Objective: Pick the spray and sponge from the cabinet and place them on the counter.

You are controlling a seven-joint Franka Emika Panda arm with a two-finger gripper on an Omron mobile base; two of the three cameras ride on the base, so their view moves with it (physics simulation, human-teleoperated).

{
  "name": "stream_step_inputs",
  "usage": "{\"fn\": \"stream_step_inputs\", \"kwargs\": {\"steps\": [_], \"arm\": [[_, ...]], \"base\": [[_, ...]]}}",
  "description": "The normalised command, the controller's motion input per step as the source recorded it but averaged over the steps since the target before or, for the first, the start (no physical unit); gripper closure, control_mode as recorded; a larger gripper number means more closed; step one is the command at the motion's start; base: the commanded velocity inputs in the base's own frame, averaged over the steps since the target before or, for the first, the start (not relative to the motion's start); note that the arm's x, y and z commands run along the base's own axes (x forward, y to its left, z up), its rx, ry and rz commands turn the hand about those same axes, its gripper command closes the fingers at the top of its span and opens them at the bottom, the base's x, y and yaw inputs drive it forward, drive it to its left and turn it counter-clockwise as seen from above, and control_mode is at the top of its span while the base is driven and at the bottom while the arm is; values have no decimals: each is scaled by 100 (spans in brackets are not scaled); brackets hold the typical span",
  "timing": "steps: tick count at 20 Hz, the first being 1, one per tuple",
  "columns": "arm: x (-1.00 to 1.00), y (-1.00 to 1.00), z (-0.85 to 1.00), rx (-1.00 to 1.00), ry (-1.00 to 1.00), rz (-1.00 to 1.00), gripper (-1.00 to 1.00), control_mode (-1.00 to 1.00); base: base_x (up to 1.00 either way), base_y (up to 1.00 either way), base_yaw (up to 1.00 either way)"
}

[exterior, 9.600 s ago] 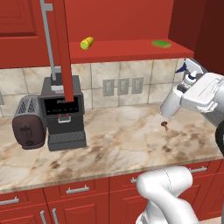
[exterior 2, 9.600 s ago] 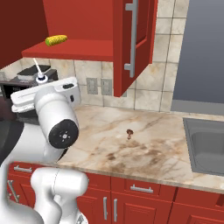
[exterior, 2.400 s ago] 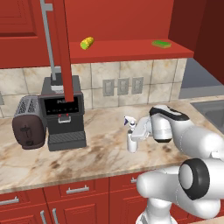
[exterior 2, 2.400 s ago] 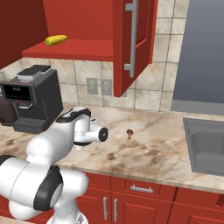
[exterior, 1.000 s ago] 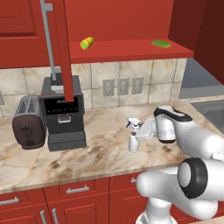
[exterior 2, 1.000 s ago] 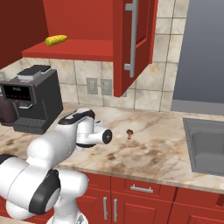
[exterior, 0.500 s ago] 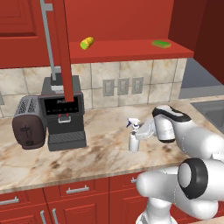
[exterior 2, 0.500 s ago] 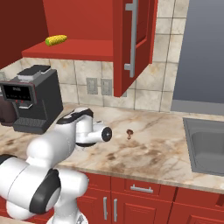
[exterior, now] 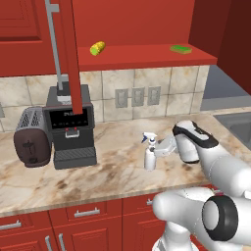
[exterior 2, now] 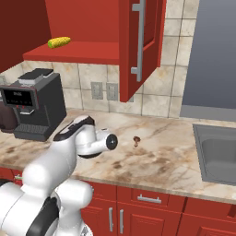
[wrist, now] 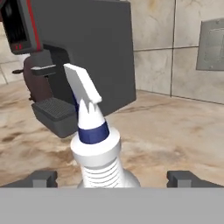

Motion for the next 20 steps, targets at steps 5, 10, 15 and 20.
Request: {"fn": "stream_step_inputs", "kwargs": {"steps": [5,10,15,20], "arm": [[-25,-13,13,0,6,-6,-100,-100],[-32,-21,18,0,7,-9,-100,-100],[-31,-12,24,0,8,-6,-100,-100],[-31,0,28,-2,9,-5,-100,-100]], "base": [[0,0,0],[0,0,0],[0,0,0],[0,0,0]]}}
